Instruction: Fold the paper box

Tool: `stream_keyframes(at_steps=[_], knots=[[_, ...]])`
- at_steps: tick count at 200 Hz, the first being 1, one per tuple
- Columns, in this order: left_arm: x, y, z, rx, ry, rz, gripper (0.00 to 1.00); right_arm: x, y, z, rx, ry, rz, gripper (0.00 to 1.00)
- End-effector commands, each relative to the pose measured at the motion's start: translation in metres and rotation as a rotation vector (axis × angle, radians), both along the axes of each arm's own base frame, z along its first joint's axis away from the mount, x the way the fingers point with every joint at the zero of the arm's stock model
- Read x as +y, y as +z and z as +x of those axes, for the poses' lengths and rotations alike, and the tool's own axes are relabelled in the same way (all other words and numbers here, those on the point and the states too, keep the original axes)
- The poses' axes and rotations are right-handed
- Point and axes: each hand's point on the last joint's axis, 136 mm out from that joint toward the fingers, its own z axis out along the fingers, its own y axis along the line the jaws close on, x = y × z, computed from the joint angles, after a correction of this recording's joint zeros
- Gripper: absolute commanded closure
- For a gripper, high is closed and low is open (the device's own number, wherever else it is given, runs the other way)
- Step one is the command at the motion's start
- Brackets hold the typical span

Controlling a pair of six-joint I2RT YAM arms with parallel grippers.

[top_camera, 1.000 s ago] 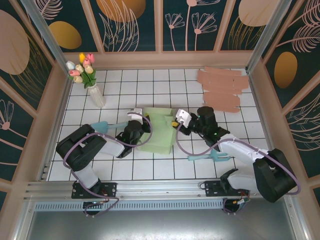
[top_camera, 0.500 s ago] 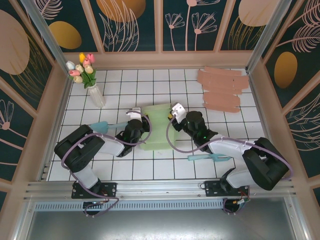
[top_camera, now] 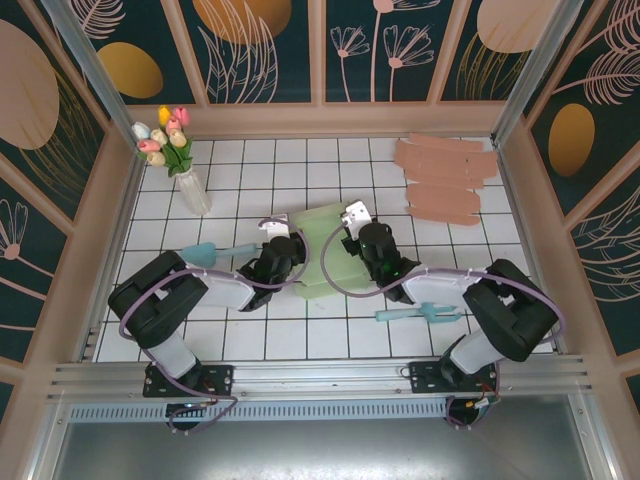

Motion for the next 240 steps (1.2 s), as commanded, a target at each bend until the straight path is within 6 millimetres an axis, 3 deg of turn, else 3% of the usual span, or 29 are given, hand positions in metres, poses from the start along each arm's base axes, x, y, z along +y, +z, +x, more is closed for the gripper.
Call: stream_keyframes(at_steps=[1, 25, 64, 103, 137, 192, 210, 240], knots=[[0.029, 0.009, 0.003, -0.014, 0.168, -0.011, 1.0, -0.054, 0.006, 0.016, -0.047, -0.313, -0.044, 0.84], [0.037, 0.012, 0.0, -0.032, 0.227, 0.009, 1.0, -0.06, 0.004, 0.019, -0.039, -0.377, -0.059, 0.84], [0.042, 0.012, 0.003, -0.017, 0.291, 0.019, 1.0, -0.053, 0.001, 0.021, -0.025, -0.387, 0.01, 0.83], [0.04, 0.013, 0.002, -0.014, 0.279, 0.007, 1.0, -0.001, -0.005, 0.011, 0.042, -0.087, 0.119, 0.72], [0.032, 0.015, 0.002, -0.011, 0.238, -0.008, 1.0, 0.007, -0.011, 0.009, 0.076, -0.033, 0.136, 0.69], [0.033, 0.013, 0.002, -0.008, 0.242, -0.004, 1.0, -0.004, -0.031, 0.016, 0.1, -0.111, 0.064, 0.67], [0.034, 0.013, 0.002, -0.01, 0.249, -0.005, 1.0, -0.012, -0.034, 0.02, 0.093, -0.168, 0.036, 0.73], [0.039, 0.01, 0.003, -0.01, 0.274, 0.019, 1.0, -0.042, -0.027, 0.024, 0.047, -0.345, 0.009, 0.87]])
